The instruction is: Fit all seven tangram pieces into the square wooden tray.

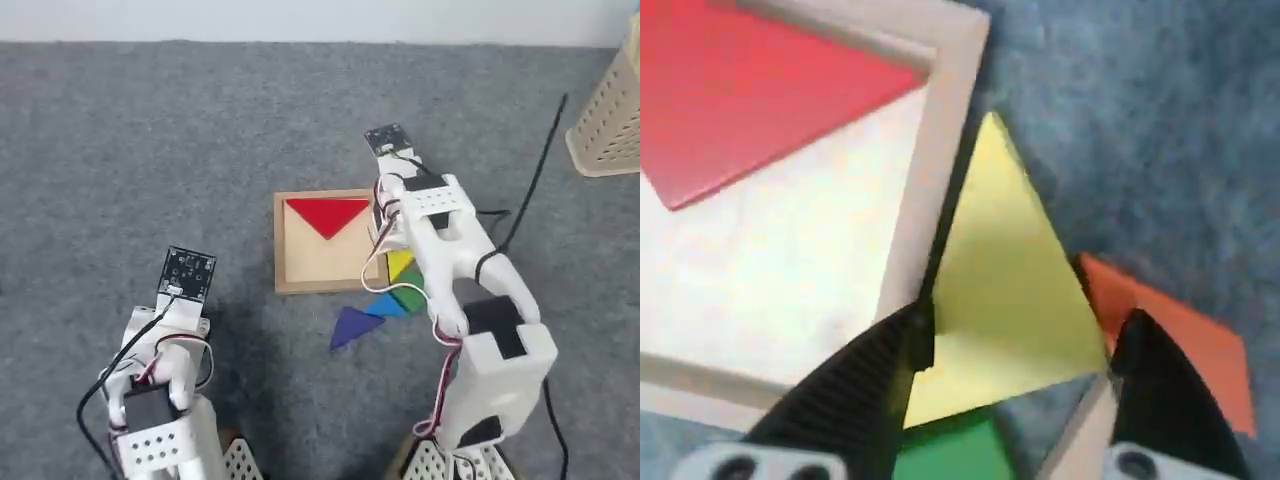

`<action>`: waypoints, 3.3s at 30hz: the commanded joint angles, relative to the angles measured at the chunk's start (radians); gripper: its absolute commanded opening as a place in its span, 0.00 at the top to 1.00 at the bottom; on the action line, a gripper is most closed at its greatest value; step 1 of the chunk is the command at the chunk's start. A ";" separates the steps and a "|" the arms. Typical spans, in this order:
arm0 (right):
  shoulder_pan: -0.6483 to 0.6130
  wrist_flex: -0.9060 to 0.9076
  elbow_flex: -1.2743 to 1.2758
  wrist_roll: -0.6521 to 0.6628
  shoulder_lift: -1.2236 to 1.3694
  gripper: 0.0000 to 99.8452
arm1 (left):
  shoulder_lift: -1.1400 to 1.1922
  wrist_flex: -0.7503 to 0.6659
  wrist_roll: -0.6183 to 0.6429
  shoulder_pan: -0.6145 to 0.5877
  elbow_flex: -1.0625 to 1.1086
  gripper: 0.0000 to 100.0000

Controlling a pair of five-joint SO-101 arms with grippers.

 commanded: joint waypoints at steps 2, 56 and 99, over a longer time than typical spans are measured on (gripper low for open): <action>-0.001 0.015 -0.035 0.012 0.018 0.72 | -0.023 0.003 0.008 -0.002 -0.013 0.88; -0.364 -0.074 -0.169 -0.106 -0.145 0.99 | -0.023 0.003 0.008 -0.002 -0.013 0.88; -0.360 0.140 -0.413 -0.384 0.074 0.82 | -0.023 0.003 0.008 -0.002 -0.013 0.88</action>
